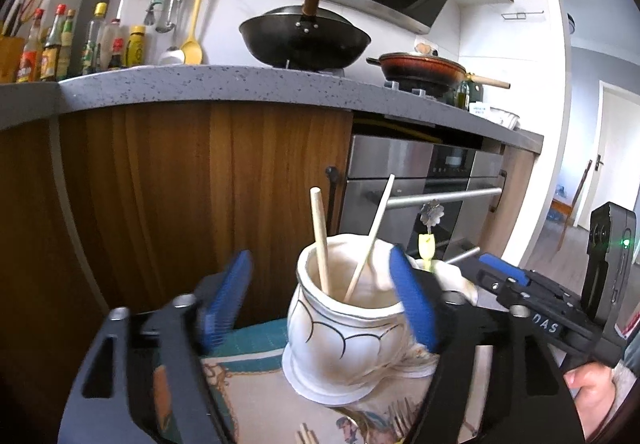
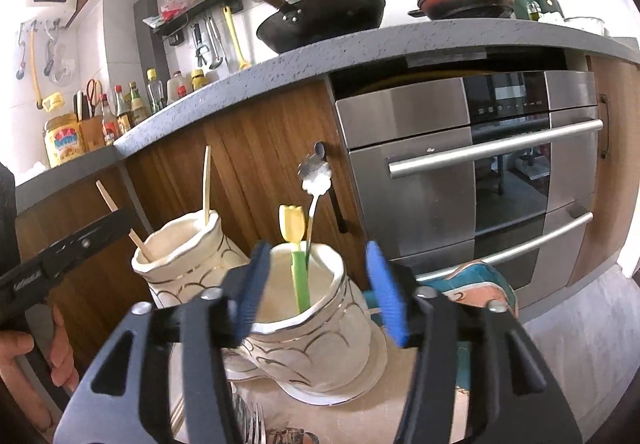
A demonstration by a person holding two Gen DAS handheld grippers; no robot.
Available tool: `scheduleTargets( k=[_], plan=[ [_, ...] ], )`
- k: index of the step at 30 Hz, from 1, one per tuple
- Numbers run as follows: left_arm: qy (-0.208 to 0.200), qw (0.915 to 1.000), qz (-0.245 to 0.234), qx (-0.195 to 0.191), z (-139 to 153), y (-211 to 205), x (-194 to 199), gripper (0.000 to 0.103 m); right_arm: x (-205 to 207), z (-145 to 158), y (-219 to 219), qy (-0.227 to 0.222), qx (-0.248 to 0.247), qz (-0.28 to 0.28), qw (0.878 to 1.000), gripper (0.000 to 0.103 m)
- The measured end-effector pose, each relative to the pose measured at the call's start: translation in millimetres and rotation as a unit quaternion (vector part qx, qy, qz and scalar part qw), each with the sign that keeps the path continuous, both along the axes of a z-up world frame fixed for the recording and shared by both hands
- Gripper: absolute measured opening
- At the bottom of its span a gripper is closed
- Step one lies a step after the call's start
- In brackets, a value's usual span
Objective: Organize utensils
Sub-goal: 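Lift and drop the chopstick and yellow spoon into the ceramic holder, then withdraw both tools back toward the remaining utensils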
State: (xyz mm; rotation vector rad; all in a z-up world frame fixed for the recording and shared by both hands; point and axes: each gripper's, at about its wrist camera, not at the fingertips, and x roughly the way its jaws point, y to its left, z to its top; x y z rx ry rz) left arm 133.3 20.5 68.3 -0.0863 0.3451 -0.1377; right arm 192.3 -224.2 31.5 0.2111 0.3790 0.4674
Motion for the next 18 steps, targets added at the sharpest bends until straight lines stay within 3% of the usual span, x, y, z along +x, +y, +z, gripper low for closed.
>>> scheduleTargets(
  k=[2,6,15,18],
  plan=[
    [0.002,1.0,0.0,0.001,0.7,1.4,-3.6,0.078,-3.5,3.3,-2.7,-0.003,0.003,-0.004,1.0,0.073],
    [0.008,0.9996,0.02,0.018,0.0,3.9,-14.0,0.094,-16.1,9.4,-7.7,-0.011,0.008,-0.004,1.0,0.099],
    [0.035,0.9973,0.037,0.052,-7.7,11.4,-45.1,0.098,-46.7,20.1,-13.7,-0.019,-0.02,-0.018,0.999,0.098],
    [0.063,0.9953,0.038,0.063,-15.8,14.3,-55.9,0.098,-55.3,19.0,-17.7,-0.007,-0.026,-0.018,0.999,0.098]
  ],
)
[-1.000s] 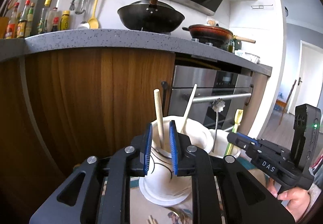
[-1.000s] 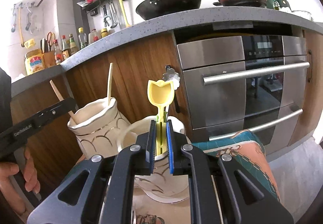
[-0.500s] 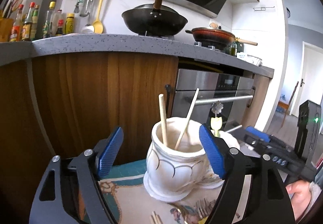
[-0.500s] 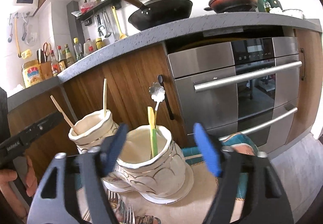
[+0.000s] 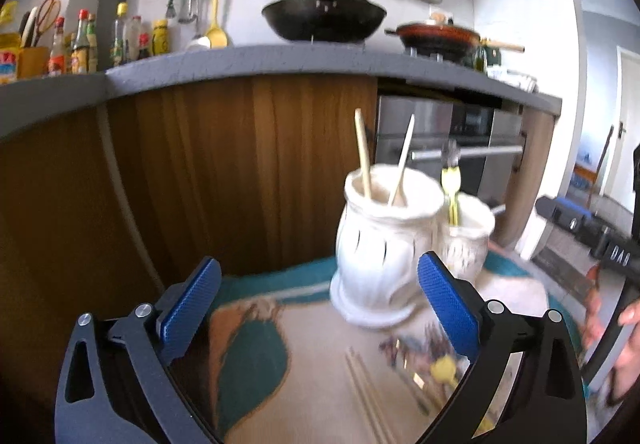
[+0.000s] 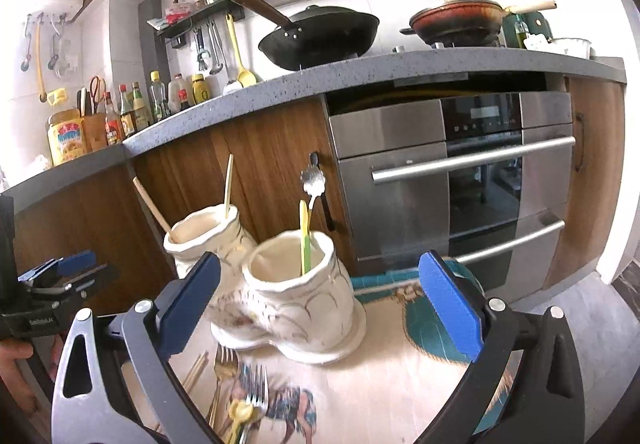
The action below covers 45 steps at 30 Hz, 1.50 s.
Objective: Organize utensils
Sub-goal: 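Withdraw both tools back toward the remaining utensils, then grasp a chopstick with the left tool while the right tool grasps a gold fork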
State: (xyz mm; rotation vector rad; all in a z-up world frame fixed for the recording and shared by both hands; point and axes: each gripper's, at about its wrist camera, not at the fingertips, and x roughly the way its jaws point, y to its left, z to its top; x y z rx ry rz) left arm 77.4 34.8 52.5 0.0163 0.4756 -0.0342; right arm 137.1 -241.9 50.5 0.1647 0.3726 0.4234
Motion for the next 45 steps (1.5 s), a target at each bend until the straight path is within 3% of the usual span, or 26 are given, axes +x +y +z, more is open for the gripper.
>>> scheduleTargets(
  k=[7,15,24,34,41,42,45],
  plan=[
    [0.061,0.9976,0.009,0.031,-32.2,0.7,-19.2,0.098,-18.1,-4.9,0.1,0.024,-0.019,0.004,1.0,0.098],
    [0.117,0.9924,0.008,0.038,-58.2,-2.6,-33.9,0.098,-31.8,-13.9,5.4,0.045,-0.04,0.011,0.998,0.098],
    [0.211,0.9756,0.013,0.06,-92.9,-10.7,-29.8,0.098,-34.1,-41.1,12.1,0.091,-0.069,0.024,0.993,0.098],
    [0.245,0.9656,0.023,0.083,-100.8,-19.2,-22.0,0.092,-34.8,-44.5,8.4,0.098,-0.068,0.033,0.992,0.098],
    [0.261,0.9611,0.013,0.091,-102.6,-26.4,-14.4,0.08,-33.2,-46.7,4.7,0.099,-0.061,0.034,0.993,0.098],
    [0.265,0.9595,0.01,0.095,-103.8,-28.8,-12.4,0.075,-32.9,-47.0,4.5,0.1,-0.06,0.035,0.993,0.098],
    [0.27,0.9593,-0.007,0.083,-102.5,-33.8,-7.4,0.044,-34.0,-47.0,4.0,0.099,-0.06,0.038,0.993,0.098]
  ],
)
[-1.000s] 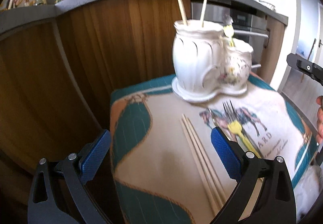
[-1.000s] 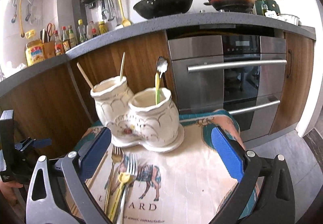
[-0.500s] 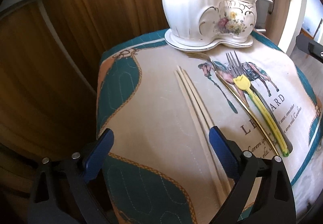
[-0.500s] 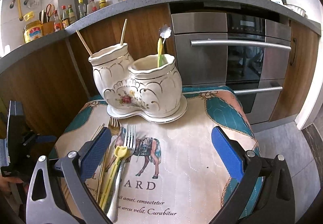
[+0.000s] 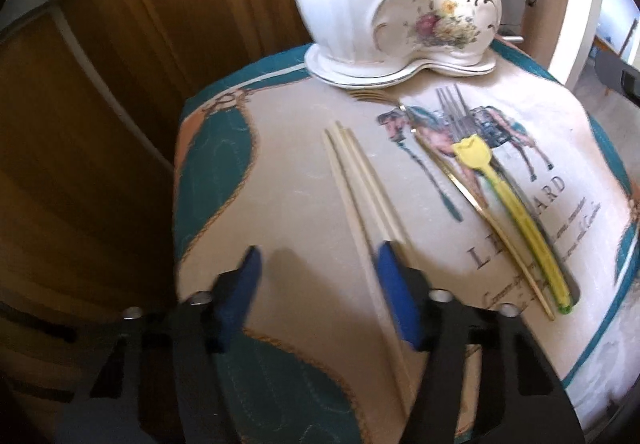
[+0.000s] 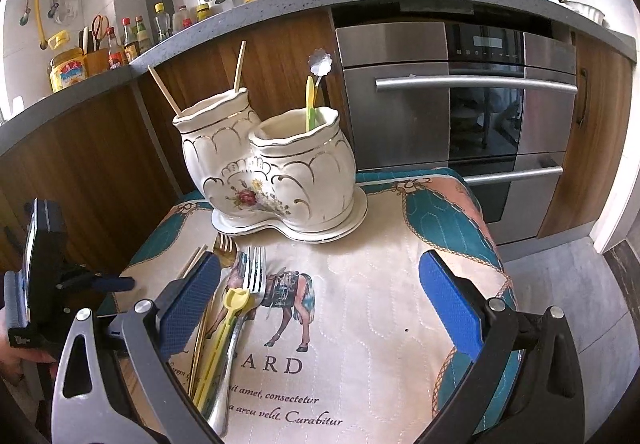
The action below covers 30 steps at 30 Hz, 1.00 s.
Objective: Organize utensils
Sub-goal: 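Grasp a chopstick with the left tool while the right tool grasps a gold fork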
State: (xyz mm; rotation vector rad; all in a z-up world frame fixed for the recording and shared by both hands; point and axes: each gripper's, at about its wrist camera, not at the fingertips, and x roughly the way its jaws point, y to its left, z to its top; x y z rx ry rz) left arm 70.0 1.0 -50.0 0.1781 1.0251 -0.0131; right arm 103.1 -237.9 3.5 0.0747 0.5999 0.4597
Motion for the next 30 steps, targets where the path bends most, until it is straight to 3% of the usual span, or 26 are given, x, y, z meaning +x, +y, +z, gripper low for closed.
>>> scheduleTargets(
  k=[3,5,13,16,24,30],
  plan=[
    [0.01,0.9998,-0.012,-0.013,0.5,-4.6,2.8,0.02,-2.0,0.6,1.6,0.001,-0.002,0.009,1.0,0.098],
    [0.013,0.9995,-0.024,-0.014,0.2,-7.9,1.8,0.009,-4.5,1.2,4.4,0.001,-0.005,0.019,1.0,0.098],
    [-0.006,0.9992,-0.012,-0.038,0.2,6.3,-4.6,0.007,-7.1,-8.7,46.7,0.027,-0.058,0.073,0.995,0.098],
    [-0.016,0.9985,-0.009,-0.051,2.5,15.8,-8.0,0.007,-4.9,-15.3,75.1,0.047,-0.089,0.104,0.989,0.088],
    [-0.042,0.9961,-0.013,-0.077,12.3,28.8,-15.9,0.007,12.9,-26.8,121.0,0.092,-0.117,0.125,0.981,0.032],
    [-0.056,0.9932,-0.015,-0.101,13.1,39.9,-16.3,0.007,17.8,-36.0,141.6,0.105,-0.147,0.124,0.976,0.023]
  ],
)
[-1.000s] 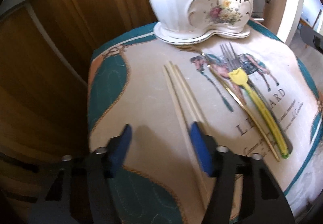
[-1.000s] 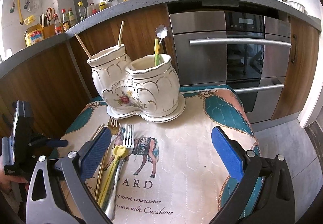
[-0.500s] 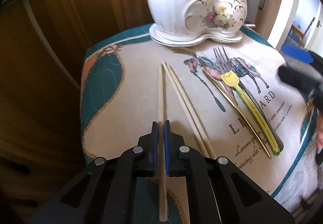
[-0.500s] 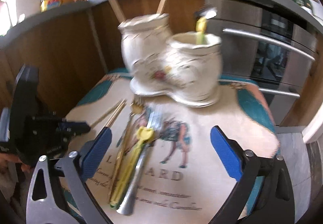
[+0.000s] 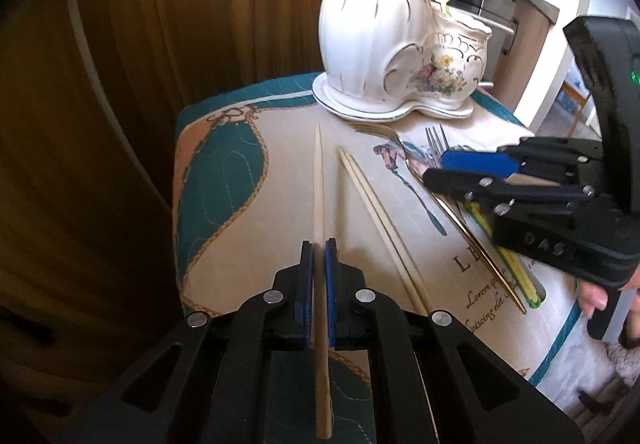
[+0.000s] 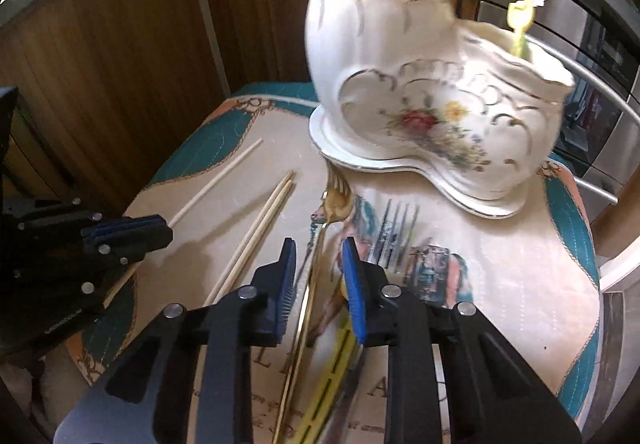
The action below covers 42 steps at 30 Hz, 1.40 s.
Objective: Organize utensils
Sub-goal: 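Grasp a chopstick with the left tool while the right tool grasps a gold fork, then lift the chopstick and gold fork and drop them into the ceramic holder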
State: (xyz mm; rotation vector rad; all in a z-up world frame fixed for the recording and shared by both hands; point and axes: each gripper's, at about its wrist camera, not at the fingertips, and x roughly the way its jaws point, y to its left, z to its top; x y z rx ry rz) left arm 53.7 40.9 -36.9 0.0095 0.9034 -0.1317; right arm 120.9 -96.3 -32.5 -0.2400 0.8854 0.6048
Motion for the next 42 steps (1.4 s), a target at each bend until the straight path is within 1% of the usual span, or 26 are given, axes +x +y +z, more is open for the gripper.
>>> scheduleTargets(
  k=[4,7,9,11,16,23,28,31,35,39,42],
  plan=[
    [-0.007,0.9999,-0.002,-0.014,0.6,3.5,-0.2,0.007,5.5,-6.9,14.1,0.011,-0.025,-0.004,1.0,0.021],
    [-0.014,0.9996,-0.004,-0.022,1.9,4.6,-2.1,0.007,9.9,-12.9,22.0,0.018,-0.039,-0.008,0.999,0.017],
    [-0.019,0.9995,-0.003,-0.025,4.0,5.4,-2.4,0.007,13.5,-14.4,24.9,0.013,-0.04,-0.014,0.999,0.014],
    [-0.024,0.9993,-0.003,-0.028,5.6,6.1,-3.6,0.007,18.0,-14.8,25.3,0.016,-0.031,-0.021,0.999,0.007],
    [-0.037,0.9988,0.001,-0.033,10.5,7.8,-6.1,0.007,13.2,-14.9,16.8,0.015,0.004,-0.026,1.0,0.006],
    [-0.067,0.9968,0.001,-0.045,20.5,8.5,-9.9,0.007,-12.7,12.6,-10.6,-0.038,0.062,-0.014,0.997,0.005],
    [-0.082,0.9956,-0.007,-0.045,28.1,4.1,-14.3,0.007,-29.7,35.2,-35.1,-0.072,0.11,-0.006,0.991,0.005],
    [-0.087,0.9951,-0.009,-0.047,32.0,1.9,-16.3,0.007,-38.6,44.6,-45.8,-0.094,0.12,-0.001,0.988,0.005],
    [-0.096,0.994,-0.014,-0.05,37.5,0.4,-19.4,0.007,-49.5,49.9,-52.1,-0.116,0.137,0.001,0.984,0.005],
    [-0.12,0.9908,-0.019,-0.06,46.8,0.3,-24.7,0.007,-61.3,57.8,-63.7,-0.14,0.152,0.001,0.979,0.005],
    [-0.141,0.9875,-0.024,-0.067,54.8,-0.3,-29.4,0.007,-68.9,66.5,-70.0,-0.167,0.165,0.0,0.972,0.005]
  ],
)
